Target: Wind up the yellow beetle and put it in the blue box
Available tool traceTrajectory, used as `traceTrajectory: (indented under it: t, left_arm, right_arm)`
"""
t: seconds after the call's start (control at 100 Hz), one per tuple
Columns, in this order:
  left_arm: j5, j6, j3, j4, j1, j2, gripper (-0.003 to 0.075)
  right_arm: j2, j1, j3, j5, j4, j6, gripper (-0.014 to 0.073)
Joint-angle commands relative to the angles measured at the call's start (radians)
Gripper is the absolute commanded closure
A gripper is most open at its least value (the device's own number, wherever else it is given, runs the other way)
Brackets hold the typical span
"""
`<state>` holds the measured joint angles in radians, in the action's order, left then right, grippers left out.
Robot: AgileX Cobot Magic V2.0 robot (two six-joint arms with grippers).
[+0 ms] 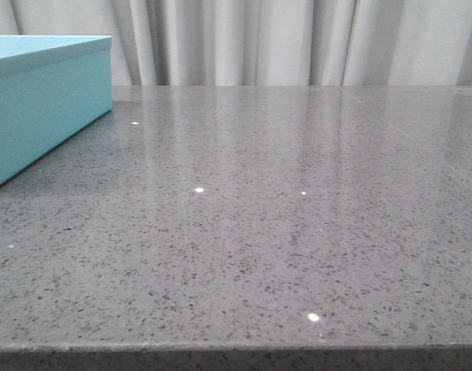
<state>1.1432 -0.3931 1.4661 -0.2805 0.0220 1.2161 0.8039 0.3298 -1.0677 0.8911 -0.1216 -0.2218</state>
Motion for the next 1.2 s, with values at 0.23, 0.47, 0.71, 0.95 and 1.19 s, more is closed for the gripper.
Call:
traceTrajectory:
  t: [0.23,0.47,0.71,0.95,1.19]
  left_arm:
    - [-0.337,0.011,-0.419,-0.058,-0.002,-0.370,0.0739]
    - [-0.451,0.011,-0.720,-0.113,-0.002,-0.648,0.0739]
    - [-0.465,0.011,-0.913,-0.130,-0.002,-0.869,0.0739]
    - [-0.459,0.013,-0.962,-0.142,-0.002,-0.984,0.0739]
    - [-0.459,0.013,-0.962,-0.142,-0.002,-0.986,0.0739]
  right_arm:
    - [-0.286,-0.001,0.278,-0.260,-0.020,0.012,0.0661]
    - [-0.394,-0.001,0.393,-0.304,-0.020,0.012,0.0661]
    - [-0.473,-0.001,0.485,-0.374,-0.020,0.012,0.0661]
    - [-0.493,-0.001,0.504,-0.375,-0.019,0.012,0.0661]
    - [-0.493,-0.001,0.504,-0.371,-0.019,0.012,0.0661]
